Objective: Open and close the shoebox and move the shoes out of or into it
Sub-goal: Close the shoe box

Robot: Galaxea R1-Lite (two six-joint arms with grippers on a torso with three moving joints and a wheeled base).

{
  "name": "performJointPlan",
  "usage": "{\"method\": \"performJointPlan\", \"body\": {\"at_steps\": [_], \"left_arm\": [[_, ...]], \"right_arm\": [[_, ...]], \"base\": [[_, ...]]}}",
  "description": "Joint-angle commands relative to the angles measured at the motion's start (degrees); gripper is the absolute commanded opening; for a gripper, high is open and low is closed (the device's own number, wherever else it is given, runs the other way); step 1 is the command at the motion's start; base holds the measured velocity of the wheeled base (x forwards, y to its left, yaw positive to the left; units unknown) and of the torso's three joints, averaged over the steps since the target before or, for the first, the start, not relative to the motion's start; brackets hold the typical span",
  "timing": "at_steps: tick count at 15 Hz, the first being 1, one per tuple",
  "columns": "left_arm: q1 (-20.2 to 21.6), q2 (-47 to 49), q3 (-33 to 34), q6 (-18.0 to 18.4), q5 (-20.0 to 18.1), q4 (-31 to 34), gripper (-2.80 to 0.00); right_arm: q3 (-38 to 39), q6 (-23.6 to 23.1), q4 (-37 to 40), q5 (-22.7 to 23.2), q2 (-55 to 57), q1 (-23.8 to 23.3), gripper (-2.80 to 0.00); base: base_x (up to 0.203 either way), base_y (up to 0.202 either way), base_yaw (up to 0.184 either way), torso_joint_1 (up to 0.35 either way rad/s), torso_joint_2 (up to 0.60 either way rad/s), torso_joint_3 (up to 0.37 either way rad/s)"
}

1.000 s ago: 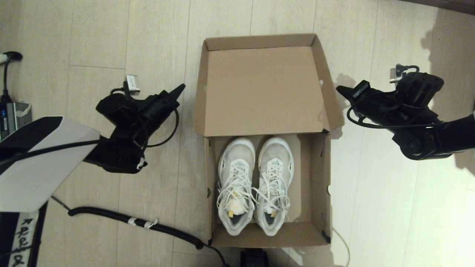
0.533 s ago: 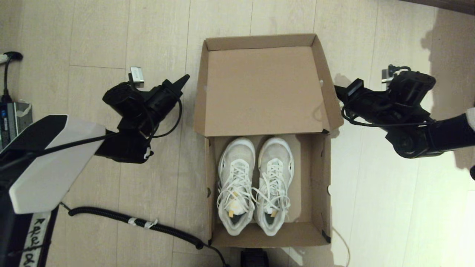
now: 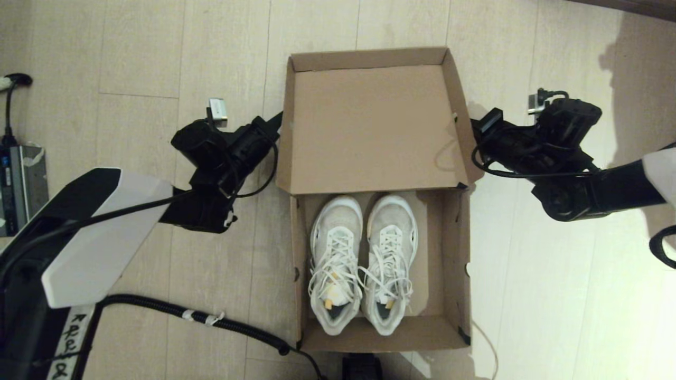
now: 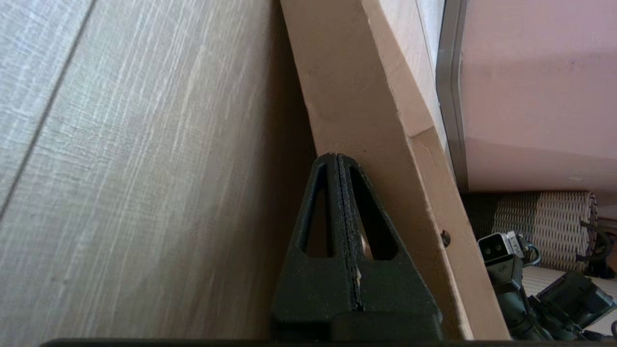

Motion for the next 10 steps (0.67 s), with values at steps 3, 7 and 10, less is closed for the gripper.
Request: {"method": "performJointPlan", "body": {"at_steps": [3,7,10], "left_arm": [[-0.48,1.91,-5.08,-0.33,-0.56,2.3,-2.8],[-0.49,1.39,-6.83,-0.43,-0.64,3.03,-2.8],[-0.74,-0.06,-6.37,-0.6,-0.52,2.94,-2.8]], "right_arm": [[-2.62,0.23,-0.26,0.28,2.37,0.1,-2.8],[-3.7,0.32,-0.17,0.45,1.62,0.19,-2.8],[-3.81,0.32,0.59,0.46,-0.03,0.37,-2.8]], "base": [[0.0,0.0,0.0,0.0,0.0,0.0],[0.0,0.0,0.0,0.0,0.0,0.0],[0.0,0.0,0.0,0.0,0.0,0.0]]}}
